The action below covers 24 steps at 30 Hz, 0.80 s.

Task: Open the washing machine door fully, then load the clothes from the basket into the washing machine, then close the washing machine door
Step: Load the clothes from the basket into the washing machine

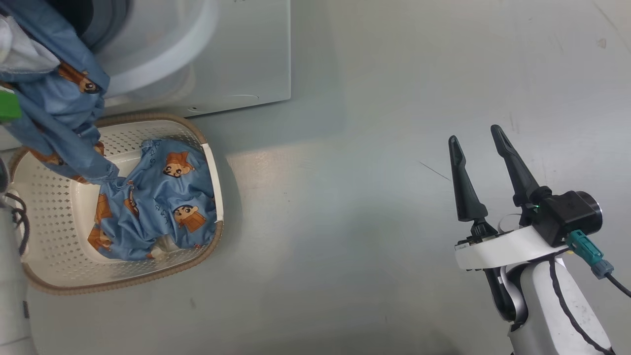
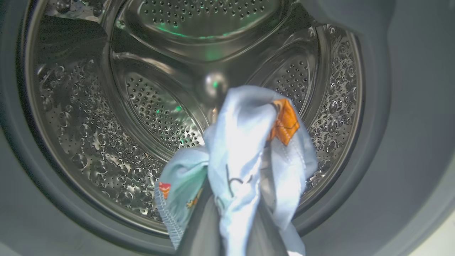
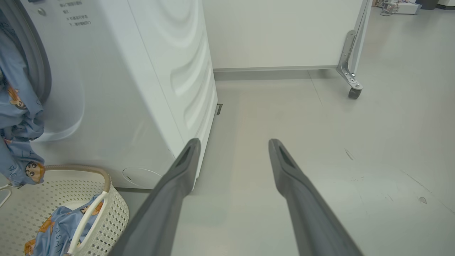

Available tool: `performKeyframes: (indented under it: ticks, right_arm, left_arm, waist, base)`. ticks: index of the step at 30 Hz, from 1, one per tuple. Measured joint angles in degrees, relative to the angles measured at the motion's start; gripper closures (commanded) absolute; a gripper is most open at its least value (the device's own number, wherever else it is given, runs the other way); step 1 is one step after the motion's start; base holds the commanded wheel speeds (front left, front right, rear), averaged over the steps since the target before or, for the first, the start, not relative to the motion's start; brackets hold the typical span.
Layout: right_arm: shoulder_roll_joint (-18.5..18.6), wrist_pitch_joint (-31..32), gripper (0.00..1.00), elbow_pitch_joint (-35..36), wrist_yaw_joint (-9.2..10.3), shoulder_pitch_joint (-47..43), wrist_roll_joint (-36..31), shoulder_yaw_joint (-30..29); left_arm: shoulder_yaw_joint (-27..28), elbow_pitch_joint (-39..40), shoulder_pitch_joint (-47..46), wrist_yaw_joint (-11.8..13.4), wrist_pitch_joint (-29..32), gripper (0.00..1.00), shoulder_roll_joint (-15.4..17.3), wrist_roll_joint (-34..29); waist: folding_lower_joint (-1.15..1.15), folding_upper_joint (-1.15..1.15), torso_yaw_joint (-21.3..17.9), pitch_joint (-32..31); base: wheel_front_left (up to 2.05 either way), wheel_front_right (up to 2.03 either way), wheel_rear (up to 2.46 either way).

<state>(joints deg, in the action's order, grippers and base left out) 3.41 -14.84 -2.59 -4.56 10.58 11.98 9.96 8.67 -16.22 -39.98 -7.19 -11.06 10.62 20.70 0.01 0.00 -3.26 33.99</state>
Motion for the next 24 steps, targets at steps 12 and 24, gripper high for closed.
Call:
performKeyframes:
  ticks: [12, 24]
  right_arm:
    - [-0.09, 0.0, 0.0, -0.03, 0.0, 1.13, 0.08, 1.35]
    - [-0.15, 0.0, 0.0, 0.3, 0.0, 2.31, 0.19, 2.78]
  left_arm:
    - [0.53, -7.44, -13.13, 0.0, 9.96, 1.0, 5.52, 1.71]
    - [-3.48, -11.32, -22.46, 0.0, 18.36, 1.0, 9.24, 2.91]
  waist:
    - [0.0, 0.0, -1.39, 4.82]
    - [0.0, 0.0, -2.34, 11.84]
  base:
    - [0.0, 0.0, 0.0]
    - [0.0, 0.0, 0.0]
